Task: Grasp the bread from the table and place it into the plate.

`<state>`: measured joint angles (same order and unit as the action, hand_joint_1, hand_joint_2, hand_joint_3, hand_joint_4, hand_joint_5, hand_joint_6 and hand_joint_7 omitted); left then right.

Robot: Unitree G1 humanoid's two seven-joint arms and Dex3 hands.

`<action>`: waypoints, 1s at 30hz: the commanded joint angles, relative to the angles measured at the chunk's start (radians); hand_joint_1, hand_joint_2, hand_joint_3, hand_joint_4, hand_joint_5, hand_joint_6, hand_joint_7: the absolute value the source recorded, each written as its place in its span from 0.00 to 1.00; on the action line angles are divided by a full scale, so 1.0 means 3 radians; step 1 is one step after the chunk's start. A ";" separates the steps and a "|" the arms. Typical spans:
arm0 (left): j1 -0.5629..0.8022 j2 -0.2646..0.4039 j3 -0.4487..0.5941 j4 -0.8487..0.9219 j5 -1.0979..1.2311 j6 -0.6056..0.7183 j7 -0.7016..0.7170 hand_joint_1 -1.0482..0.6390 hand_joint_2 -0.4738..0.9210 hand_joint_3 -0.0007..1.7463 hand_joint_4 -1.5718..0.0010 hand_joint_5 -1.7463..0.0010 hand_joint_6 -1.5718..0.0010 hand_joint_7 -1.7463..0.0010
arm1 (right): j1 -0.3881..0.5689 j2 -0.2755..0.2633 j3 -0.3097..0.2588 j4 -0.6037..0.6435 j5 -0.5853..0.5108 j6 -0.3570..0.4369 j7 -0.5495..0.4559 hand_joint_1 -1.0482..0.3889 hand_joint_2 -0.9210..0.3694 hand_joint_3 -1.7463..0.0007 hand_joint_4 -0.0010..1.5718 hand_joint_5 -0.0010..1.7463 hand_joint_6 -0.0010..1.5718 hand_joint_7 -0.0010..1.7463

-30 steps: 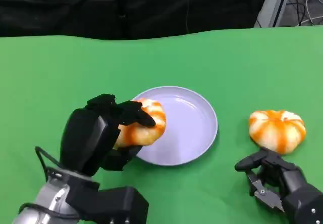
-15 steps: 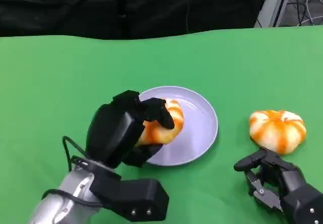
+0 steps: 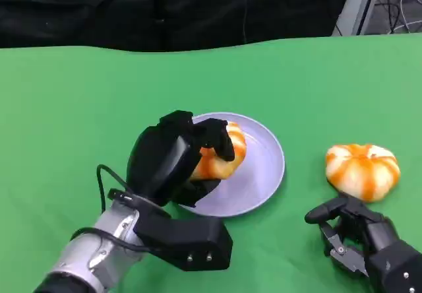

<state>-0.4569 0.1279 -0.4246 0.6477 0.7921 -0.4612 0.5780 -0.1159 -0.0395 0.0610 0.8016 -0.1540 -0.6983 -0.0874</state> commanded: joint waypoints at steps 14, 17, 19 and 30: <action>-0.0218 -0.0093 0.0022 0.0477 -0.0500 -0.0326 -0.0317 0.50 1.00 0.02 0.42 0.66 0.31 0.98 | 0.0068 0.0002 0.0015 0.0000 0.0008 0.0080 0.0019 0.53 0.00 0.74 0.46 1.00 0.44 0.74; -0.0197 -0.0071 0.0016 0.0394 -0.0502 -0.0224 -0.0432 0.42 1.00 0.04 0.41 0.94 0.41 1.00 | 0.0069 -0.0001 0.0018 -0.0003 0.0003 0.0080 0.0019 0.52 0.00 0.74 0.46 1.00 0.44 0.74; -0.0179 -0.0040 0.0003 0.0308 -0.0492 -0.0110 -0.0597 0.35 1.00 0.10 0.51 0.99 0.52 1.00 | 0.0072 0.0000 0.0017 -0.0015 0.0009 0.0091 0.0026 0.52 0.00 0.74 0.46 1.00 0.44 0.74; 0.0030 0.0072 0.0021 -0.0233 -0.0559 0.0265 -0.1185 0.12 1.00 0.32 0.74 1.00 0.73 1.00 | 0.0087 -0.0004 0.0013 -0.0033 0.0042 0.0090 0.0085 0.53 0.00 0.74 0.46 1.00 0.44 0.74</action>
<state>-0.4651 0.1300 -0.4287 0.6043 0.6350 -0.3991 0.2422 -0.1097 -0.0374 0.0633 0.7881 -0.1411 -0.6897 -0.0711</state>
